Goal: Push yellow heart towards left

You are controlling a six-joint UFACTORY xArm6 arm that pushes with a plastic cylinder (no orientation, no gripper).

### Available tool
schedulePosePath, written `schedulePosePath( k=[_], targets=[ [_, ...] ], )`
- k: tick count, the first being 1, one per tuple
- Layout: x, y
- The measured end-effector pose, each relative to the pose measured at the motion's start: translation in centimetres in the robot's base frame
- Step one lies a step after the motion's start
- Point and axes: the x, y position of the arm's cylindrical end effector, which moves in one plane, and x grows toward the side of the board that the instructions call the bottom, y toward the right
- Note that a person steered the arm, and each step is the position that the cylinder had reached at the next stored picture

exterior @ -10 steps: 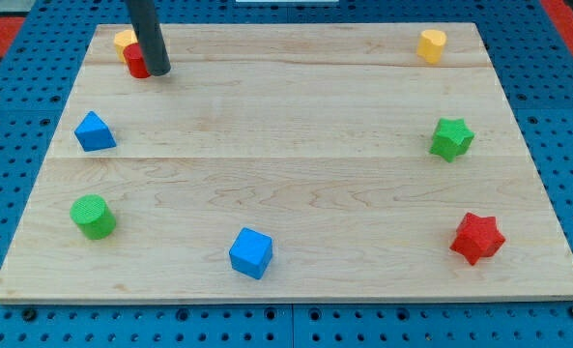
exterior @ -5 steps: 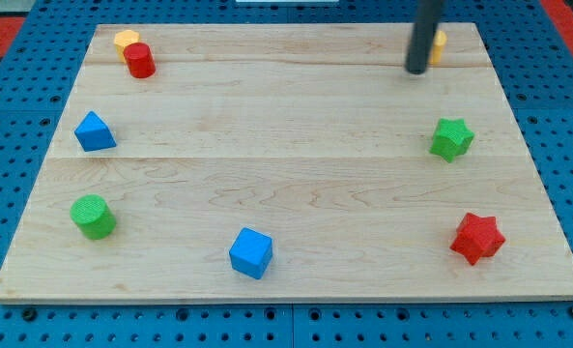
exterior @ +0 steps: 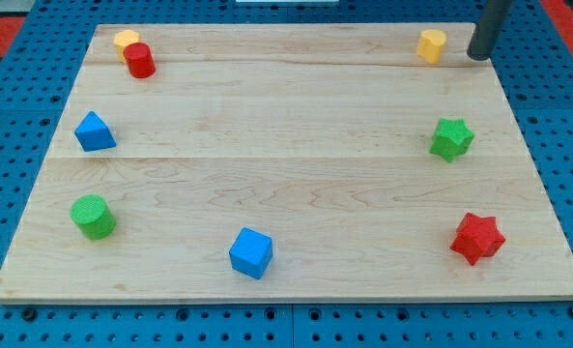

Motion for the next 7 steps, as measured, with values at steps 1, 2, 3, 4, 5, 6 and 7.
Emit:
schedulePosePath(
  k=[1, 2, 3, 4, 5, 6, 7],
  targets=[
    [-0.6, -0.7],
    [-0.8, -4.3],
    [-1.5, -7.0],
    [-1.8, -7.2],
    [-1.8, -7.5],
    [-1.8, -7.8],
    [-1.8, -8.2]
  ],
)
